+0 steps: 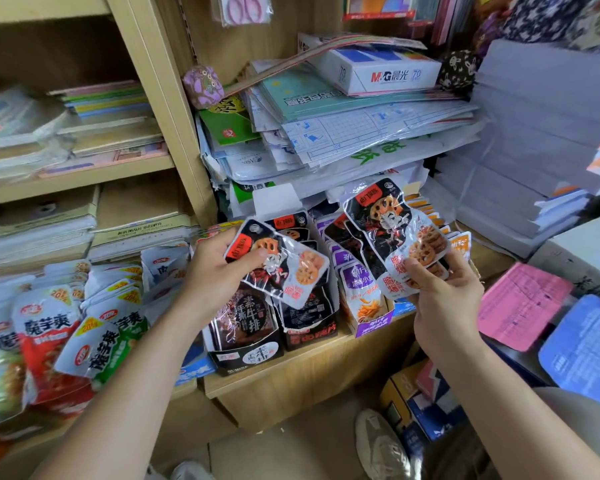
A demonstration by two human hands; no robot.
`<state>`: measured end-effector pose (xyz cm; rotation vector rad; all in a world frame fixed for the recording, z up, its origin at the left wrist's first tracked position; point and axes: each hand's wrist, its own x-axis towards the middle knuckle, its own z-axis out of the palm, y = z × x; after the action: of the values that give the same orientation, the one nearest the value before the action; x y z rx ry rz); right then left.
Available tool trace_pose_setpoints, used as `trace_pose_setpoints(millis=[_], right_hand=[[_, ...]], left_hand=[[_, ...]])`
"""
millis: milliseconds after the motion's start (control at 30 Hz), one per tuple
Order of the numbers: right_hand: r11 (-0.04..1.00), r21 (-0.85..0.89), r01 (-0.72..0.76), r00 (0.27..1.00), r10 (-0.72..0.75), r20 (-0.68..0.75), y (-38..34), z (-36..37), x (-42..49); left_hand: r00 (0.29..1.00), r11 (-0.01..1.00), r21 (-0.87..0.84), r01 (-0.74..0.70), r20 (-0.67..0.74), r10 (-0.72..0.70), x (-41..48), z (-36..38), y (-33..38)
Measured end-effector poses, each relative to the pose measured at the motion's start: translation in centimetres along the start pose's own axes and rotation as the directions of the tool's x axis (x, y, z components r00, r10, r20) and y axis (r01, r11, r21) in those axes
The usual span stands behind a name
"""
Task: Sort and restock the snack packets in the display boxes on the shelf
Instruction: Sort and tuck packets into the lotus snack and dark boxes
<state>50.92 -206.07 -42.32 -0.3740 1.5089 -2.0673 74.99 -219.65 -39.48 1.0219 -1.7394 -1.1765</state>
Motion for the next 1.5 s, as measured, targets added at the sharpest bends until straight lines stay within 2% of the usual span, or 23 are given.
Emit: trace_pose_setpoints(millis=[133, 233, 300, 367, 467, 633, 767, 800, 833, 900, 933, 1000, 1067, 1167, 1233, 1333, 1400, 1500], right_hand=[[1.000, 0.008, -0.002, 1.000, 0.002, 0.003, 0.0, 0.1, 0.1], [1.000, 0.008, 0.003, 1.000, -0.003, 0.018, 0.1, 0.2, 0.0], [1.000, 0.004, 0.003, 1.000, -0.003, 0.021, 0.1, 0.2, 0.0], [1.000, 0.003, 0.003, 1.000, -0.003, 0.021, 0.2, 0.1, 0.1], [1.000, -0.014, 0.014, 0.999, -0.014, 0.031, 0.2, 0.1, 0.3], [1.000, -0.002, 0.020, 0.997, -0.019, 0.078, 0.1, 0.1, 0.2], [0.999, 0.046, -0.029, 0.986, 0.021, 0.168, 0.0, 0.0, -0.1], [0.997, 0.056, -0.044, 0.980, 0.032, 0.197, 0.0, 0.0, -0.1], [0.997, 0.059, -0.054, 0.974, 0.039, 0.224, 0.0, 0.0, -0.2], [0.997, 0.054, -0.058, 0.963, 0.041, 0.267, 0.1, 0.2, -0.4], [0.998, 0.041, -0.054, 0.959, 0.041, 0.281, 0.3, 0.2, -0.4], [0.999, 0.008, -0.044, 0.950, 0.039, 0.310, 0.4, 0.4, -0.6], [0.999, -0.042, -0.029, 0.931, 0.043, 0.363, 0.6, 0.6, -1.0], [0.988, -0.146, 0.055, 0.896, 0.016, 0.444, 1.0, 1.1, -1.7], [0.980, -0.175, 0.091, 0.887, 0.000, 0.462, 1.3, 1.2, -2.0], [0.987, -0.158, 0.043, 0.888, 0.035, 0.459, 1.5, 1.1, -1.7], [0.989, -0.144, 0.028, 0.888, 0.042, 0.458, 1.5, 1.2, -1.5], [0.986, -0.147, 0.082, 0.925, -0.020, 0.380, 1.9, 1.2, -1.0]], left_hand=[[0.988, 0.965, 0.212, -0.156, 0.054, 0.148, 0.4, 1.0, -0.3], [0.973, 0.905, 0.364, -0.222, 0.140, 0.183, 0.6, 2.5, -1.1], [0.945, 0.769, 0.552, -0.320, 0.244, 0.218, 0.9, 3.3, -2.0], [0.922, 0.635, 0.669, -0.386, 0.288, 0.258, 1.1, 3.6, -2.6], [0.916, 0.585, 0.711, -0.390, 0.236, 0.325, 1.3, 3.4, -2.6], [0.951, 0.543, 0.787, -0.293, 0.182, 0.250, 1.2, 3.3, -2.8], [0.954, 0.497, 0.840, -0.219, 0.076, 0.291, 1.1, 4.0, -2.8], [0.951, 0.527, 0.819, -0.225, 0.067, 0.302, 1.0, 4.2, -2.8], [0.952, 0.611, 0.757, -0.231, 0.046, 0.303, 0.7, 4.4, -2.6], [0.969, 0.837, 0.509, -0.200, -0.026, 0.247, 0.2, 4.5, -1.8], [0.974, 0.913, 0.365, -0.180, -0.061, 0.216, 0.0, 4.5, -1.3], [0.983, 0.980, 0.126, -0.156, -0.080, 0.167, -0.3, 4.3, -0.4], [0.992, 0.993, 0.001, -0.121, -0.024, 0.121, -0.6, 4.1, 0.2], [0.996, 0.993, 0.071, -0.092, 0.017, 0.091, -0.9, 4.1, 0.4], [0.999, 0.998, 0.041, -0.052, -0.009, 0.052, -0.8, 4.0, 0.2], [0.998, 0.994, -0.106, 0.017, -0.055, -0.023, -0.5, 3.6, 0.0], [0.988, 0.976, -0.213, 0.045, -0.135, -0.075, 0.0, 3.3, -0.2], [0.957, 0.937, -0.346, 0.052, -0.250, -0.145, 0.5, 2.3, -0.1]])
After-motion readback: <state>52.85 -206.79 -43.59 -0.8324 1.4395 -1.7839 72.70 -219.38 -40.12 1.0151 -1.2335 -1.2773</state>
